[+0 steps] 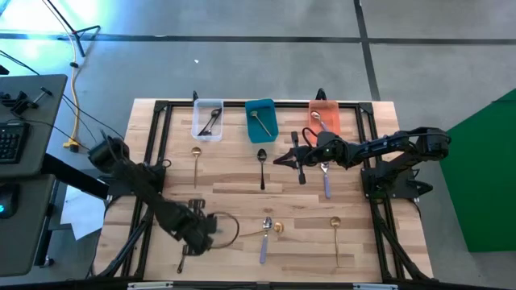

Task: Sort silverware by color (type)
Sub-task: Put the left purple spoon into the orange bin

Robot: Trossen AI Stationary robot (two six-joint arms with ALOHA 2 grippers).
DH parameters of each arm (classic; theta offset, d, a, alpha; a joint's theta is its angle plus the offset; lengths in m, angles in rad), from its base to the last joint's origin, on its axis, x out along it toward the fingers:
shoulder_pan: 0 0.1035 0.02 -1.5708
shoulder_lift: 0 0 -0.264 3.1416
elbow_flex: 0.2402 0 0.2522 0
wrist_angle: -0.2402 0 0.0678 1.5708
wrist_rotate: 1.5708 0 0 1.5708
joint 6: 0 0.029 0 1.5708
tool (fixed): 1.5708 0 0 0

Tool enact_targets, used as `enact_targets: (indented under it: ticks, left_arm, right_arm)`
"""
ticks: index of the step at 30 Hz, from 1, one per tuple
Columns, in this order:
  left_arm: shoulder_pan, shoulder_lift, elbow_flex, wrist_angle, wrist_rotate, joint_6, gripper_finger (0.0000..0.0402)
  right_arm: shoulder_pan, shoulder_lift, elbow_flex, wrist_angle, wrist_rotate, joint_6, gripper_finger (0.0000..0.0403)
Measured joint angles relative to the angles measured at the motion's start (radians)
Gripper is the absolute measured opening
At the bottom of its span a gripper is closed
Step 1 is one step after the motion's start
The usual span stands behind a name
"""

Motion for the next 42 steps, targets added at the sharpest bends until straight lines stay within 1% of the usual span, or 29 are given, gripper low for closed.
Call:
enact_targets:
  ticks: [4,7,11,14,17,20,22,25,29,31,33,38,42]
  left_arm:
    - [0.076,-0.093,-0.052,0.045,-0.066,-0.009,0.0019]
    - [0.148,-0.168,-0.124,0.146,-0.074,0.019,0.0019]
    - [0.270,-0.259,-0.240,0.348,-0.074,0.107,0.0019]
    - [0.380,-0.308,-0.325,0.533,-0.075,0.189,0.0019]
    - [0.491,-0.340,-0.403,0.728,-0.073,0.274,0.0019]
    - [0.604,-0.345,-0.472,0.900,-0.072,0.381,0.0019]
    - [0.682,-0.343,-0.515,1.006,-0.036,0.437,0.0019]
    - [0.798,-0.335,-0.575,1.209,0.049,0.490,0.0019]
    - [0.948,-0.335,-0.622,1.445,0.178,0.512,0.0019]
    - [1.016,-0.335,-0.624,1.513,0.234,0.502,0.0019]
    - [1.069,-0.335,-0.624,1.586,0.279,0.485,0.0019]
    - [1.143,-0.331,-0.624,1.684,0.368,0.463,0.0019]
    - [1.153,-0.320,-0.624,1.738,0.401,0.460,0.0019]
  right_arm:
    - [0.014,0.000,0.000,0.001,-0.026,-0.005,0.0000]
    - [0.016,0.000,0.000,0.006,-0.025,-0.007,0.0000]
    - [0.015,0.000,0.001,0.007,-0.024,-0.004,0.0000]
    - [0.015,0.000,0.001,0.008,-0.025,0.007,0.0000]
    - [0.015,-0.012,0.001,0.009,-0.019,0.016,0.0000]
    - [0.015,-0.021,0.001,0.012,0.012,0.038,0.0000]
    - [0.015,-0.020,0.001,0.006,0.045,0.047,0.0000]
    - [0.015,-0.020,0.001,-0.004,0.110,0.067,0.0000]
    - [0.012,-0.020,0.002,-0.002,0.197,0.126,0.0000]
    - [0.012,-0.020,0.002,-0.001,0.259,0.163,0.0000]
    - [0.012,-0.020,0.002,-0.001,0.295,0.197,0.0001]
    - [0.012,-0.015,0.002,0.020,0.300,0.244,0.0011]
    - [0.012,-0.015,0.002,0.021,0.300,0.259,0.0034]
